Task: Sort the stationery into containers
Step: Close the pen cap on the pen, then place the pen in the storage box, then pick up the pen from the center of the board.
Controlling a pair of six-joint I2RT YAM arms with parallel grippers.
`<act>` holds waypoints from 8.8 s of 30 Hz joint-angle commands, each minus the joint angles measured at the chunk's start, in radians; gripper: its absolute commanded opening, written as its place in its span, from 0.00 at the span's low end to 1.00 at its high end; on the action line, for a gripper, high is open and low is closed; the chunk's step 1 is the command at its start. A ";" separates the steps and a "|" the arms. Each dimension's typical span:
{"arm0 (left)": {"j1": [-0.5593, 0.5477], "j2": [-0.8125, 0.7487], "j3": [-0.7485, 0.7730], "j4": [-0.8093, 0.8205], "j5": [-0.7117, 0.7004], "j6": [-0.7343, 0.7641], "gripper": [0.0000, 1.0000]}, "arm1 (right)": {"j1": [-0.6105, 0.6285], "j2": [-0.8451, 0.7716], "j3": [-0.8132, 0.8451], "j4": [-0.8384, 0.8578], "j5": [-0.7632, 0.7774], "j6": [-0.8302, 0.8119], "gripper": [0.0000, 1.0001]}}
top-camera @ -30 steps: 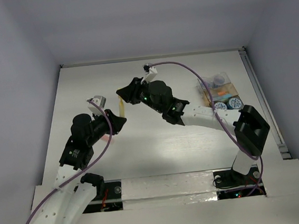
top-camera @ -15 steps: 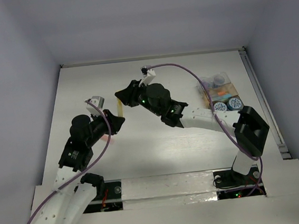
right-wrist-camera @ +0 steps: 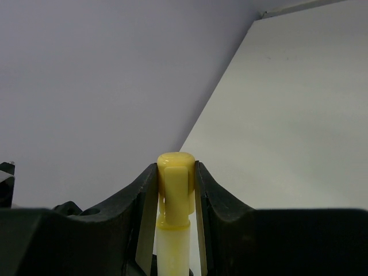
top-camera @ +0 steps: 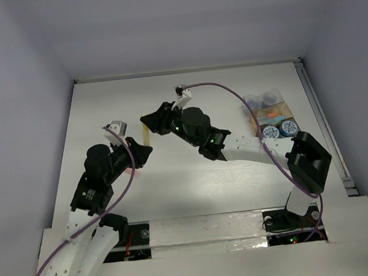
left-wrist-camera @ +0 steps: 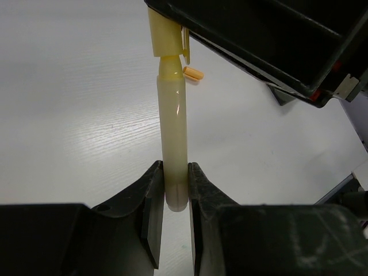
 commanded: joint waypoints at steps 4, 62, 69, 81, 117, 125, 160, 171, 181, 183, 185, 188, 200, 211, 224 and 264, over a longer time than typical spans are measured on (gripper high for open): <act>0.006 -0.022 0.038 0.075 -0.007 0.004 0.00 | 0.016 -0.045 -0.063 0.056 -0.085 0.059 0.00; 0.006 -0.074 0.081 0.112 -0.154 0.033 0.00 | 0.323 0.109 -0.374 -0.111 -0.253 0.126 0.00; 0.041 -0.084 0.082 0.121 -0.175 0.029 0.00 | 0.332 0.104 -0.344 -0.189 -0.204 0.094 0.00; 0.041 -0.025 0.035 0.097 0.059 0.001 0.52 | -0.053 -0.118 -0.339 -0.065 -0.074 0.048 0.00; -0.028 -0.075 0.027 0.098 0.118 0.003 0.98 | -0.989 -0.238 -0.388 -0.305 0.310 0.048 0.00; -0.028 -0.071 0.029 0.100 0.119 0.003 0.98 | -0.989 -0.304 -0.492 -0.272 0.279 0.067 0.38; 0.000 -0.077 0.041 0.081 0.047 0.009 0.96 | -0.518 0.125 0.088 -0.845 -0.348 -0.679 0.61; 0.021 -0.111 0.062 0.057 -0.054 0.012 0.96 | -0.202 0.197 0.182 -0.762 -0.333 -0.668 0.70; 0.049 -0.163 0.125 -0.032 -0.469 -0.019 0.98 | 0.069 0.460 0.455 -0.683 -0.316 -0.679 0.76; 0.049 -0.192 0.128 -0.031 -0.502 -0.022 0.99 | 0.091 0.533 0.508 -0.689 -0.275 -0.685 0.80; 0.049 -0.221 0.127 -0.028 -0.557 -0.029 0.99 | 0.115 0.582 0.598 -0.714 -0.249 -0.693 0.83; 0.049 -0.278 0.116 -0.023 -0.593 -0.039 0.99 | 0.125 0.676 0.723 -0.761 -0.211 -0.702 0.83; 0.049 -0.276 0.098 -0.005 -0.501 -0.039 0.99 | 0.165 0.848 0.920 -0.848 -0.094 -0.740 0.47; 0.049 -0.229 0.066 0.032 -0.318 -0.065 0.99 | 0.085 0.706 0.701 -0.628 -0.019 -0.449 0.01; 0.049 -0.063 0.041 0.058 -0.120 -0.077 0.91 | -0.085 0.110 0.046 -0.182 -0.079 -0.200 0.00; 0.049 0.023 0.030 0.087 -0.007 -0.053 0.33 | 0.054 -0.020 -0.129 0.186 -0.215 0.066 0.00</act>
